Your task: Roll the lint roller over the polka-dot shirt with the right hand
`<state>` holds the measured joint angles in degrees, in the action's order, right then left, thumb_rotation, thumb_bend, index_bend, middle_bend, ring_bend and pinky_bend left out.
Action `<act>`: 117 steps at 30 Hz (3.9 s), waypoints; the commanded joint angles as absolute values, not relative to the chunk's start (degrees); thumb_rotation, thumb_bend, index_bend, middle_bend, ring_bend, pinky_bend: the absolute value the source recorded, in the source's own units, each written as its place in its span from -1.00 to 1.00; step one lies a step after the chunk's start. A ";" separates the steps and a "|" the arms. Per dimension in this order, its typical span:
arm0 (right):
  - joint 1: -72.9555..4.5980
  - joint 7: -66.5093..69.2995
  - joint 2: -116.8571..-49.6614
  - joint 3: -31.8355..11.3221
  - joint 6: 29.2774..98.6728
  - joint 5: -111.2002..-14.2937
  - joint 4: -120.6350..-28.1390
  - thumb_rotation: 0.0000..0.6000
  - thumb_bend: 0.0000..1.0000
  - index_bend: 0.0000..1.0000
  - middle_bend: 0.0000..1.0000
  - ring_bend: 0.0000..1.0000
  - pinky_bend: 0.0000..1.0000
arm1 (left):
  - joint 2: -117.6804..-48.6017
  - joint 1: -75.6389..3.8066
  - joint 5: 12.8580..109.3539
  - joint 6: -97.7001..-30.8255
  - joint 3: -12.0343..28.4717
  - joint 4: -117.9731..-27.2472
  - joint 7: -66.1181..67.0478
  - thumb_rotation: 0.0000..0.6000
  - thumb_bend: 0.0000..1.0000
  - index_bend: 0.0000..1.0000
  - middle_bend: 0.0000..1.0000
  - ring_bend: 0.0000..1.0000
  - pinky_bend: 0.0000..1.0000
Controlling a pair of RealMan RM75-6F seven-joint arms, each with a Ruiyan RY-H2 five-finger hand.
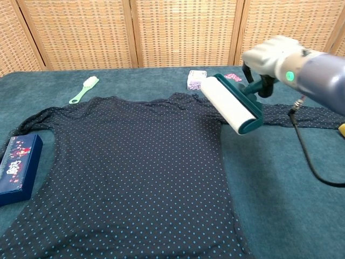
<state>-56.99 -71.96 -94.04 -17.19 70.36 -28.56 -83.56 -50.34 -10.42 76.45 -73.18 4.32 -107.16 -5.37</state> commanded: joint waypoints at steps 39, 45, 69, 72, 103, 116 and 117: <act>-64.61 -87.60 -115.14 -11.64 80.20 -29.72 -76.00 1.00 0.76 0.41 1.00 1.00 1.00 | -49.81 -11.11 78.48 -72.49 4.05 -105.59 -9.93 1.00 -1.00 -1.00 -1.00 -1.00 -1.00; -64.80 -88.39 -116.79 -11.56 79.97 -31.10 -75.95 1.00 0.76 0.41 1.00 1.00 1.00 | -49.88 -11.17 78.39 -72.50 4.05 -105.58 -9.71 1.00 -1.00 -1.00 -1.00 -1.00 -1.00; -64.53 -91.69 -123.38 -9.86 80.15 -39.18 -77.88 1.00 0.77 0.40 1.00 1.00 1.00 | -49.95 -11.56 77.62 -72.07 4.17 -105.83 -9.08 1.00 -1.00 -1.00 -1.00 -1.00 -1.00; -63.79 -92.03 -122.50 -9.58 80.85 -40.07 -76.34 1.00 0.76 0.39 1.00 1.00 1.00 | -49.96 -11.54 77.49 -72.01 4.18 -105.57 -9.34 1.00 -1.00 -1.00 -1.00 -1.00 -1.00; -58.68 -98.43 -116.75 -6.72 76.95 -43.75 -69.83 1.00 0.76 0.39 1.00 1.00 1.00 | -50.19 -11.84 77.14 -71.80 4.17 -106.00 -8.21 1.00 -1.00 -1.00 -1.00 -1.00 -1.00; -60.19 -104.62 -121.20 -4.77 76.66 -46.67 -75.30 1.00 0.76 0.39 1.00 1.00 1.00 | -50.32 -12.13 76.68 -71.37 4.25 -105.89 -7.84 1.00 -1.00 -1.00 -1.00 -1.00 -1.00; -60.18 -104.75 -121.48 -4.62 76.61 -47.00 -75.83 1.00 0.76 0.39 1.00 1.00 1.00 | -50.33 -12.14 76.66 -71.34 4.25 -105.90 -7.82 1.00 -1.00 -1.00 -1.00 -1.00 -1.00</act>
